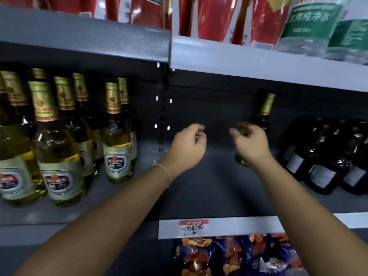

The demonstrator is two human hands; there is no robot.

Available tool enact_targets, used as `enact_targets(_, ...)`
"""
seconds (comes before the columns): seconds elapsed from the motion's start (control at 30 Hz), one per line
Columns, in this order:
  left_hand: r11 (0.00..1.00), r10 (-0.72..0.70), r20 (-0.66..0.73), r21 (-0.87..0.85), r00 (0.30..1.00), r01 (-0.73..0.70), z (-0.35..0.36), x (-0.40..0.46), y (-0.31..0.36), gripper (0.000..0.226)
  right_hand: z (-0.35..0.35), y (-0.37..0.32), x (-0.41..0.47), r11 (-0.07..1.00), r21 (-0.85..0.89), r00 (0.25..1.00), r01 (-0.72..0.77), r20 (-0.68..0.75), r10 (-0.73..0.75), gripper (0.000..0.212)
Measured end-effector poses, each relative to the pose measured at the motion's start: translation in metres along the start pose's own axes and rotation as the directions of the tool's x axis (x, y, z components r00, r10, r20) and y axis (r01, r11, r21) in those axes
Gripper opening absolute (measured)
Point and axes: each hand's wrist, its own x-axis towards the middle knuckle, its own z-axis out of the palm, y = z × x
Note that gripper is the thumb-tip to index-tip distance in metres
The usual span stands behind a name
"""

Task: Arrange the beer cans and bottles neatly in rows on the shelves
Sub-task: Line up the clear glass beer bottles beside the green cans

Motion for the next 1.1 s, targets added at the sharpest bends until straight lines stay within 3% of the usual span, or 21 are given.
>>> enact_targets(0.17, 0.999, -0.028, -0.009, 0.045, 1.0, 0.029, 0.041, 0.019, 0.015, 0.034, -0.047, 0.032, 0.04, 0.985, -0.174, 0.998, -0.011, -0.069, -0.001, 0.018)
enact_targets(0.3, 0.996, -0.046, 0.012, 0.075, 0.999, 0.045, 0.069, 0.032, 0.022, 0.037, -0.065, 0.046, 0.082, 0.965, -0.261, 1.0, -0.01, 0.01, 0.013, 0.045)
enact_targets(0.4, 0.993, -0.069, 0.009, 0.096, 0.998, 0.068, 0.085, 0.04, 0.025, 0.037, -0.071, 0.054, 0.11, 0.935, -0.353, 0.999, -0.021, 0.033, 0.035, 0.033)
enact_targets(0.5, 0.991, -0.091, 0.009, 0.103, 0.996, 0.089, 0.093, 0.045, 0.028, 0.036, -0.069, 0.061, 0.128, 0.924, -0.383, 0.999, -0.005, 0.035, 0.02, 0.036)
enact_targets(0.83, 0.987, -0.115, -0.008, 0.112, 0.993, 0.115, 0.096, 0.051, 0.018, 0.039, -0.06, 0.081, 0.148, 0.986, -0.164, 1.0, -0.025, 0.015, 0.028, 0.026)
enact_targets(1.1, 0.986, -0.139, -0.037, 0.083, 0.99, 0.142, 0.108, 0.038, 0.001, 0.038, -0.053, 0.078, 0.146, 1.0, -0.02, 1.0, -0.016, -0.007, 0.016, 0.031)
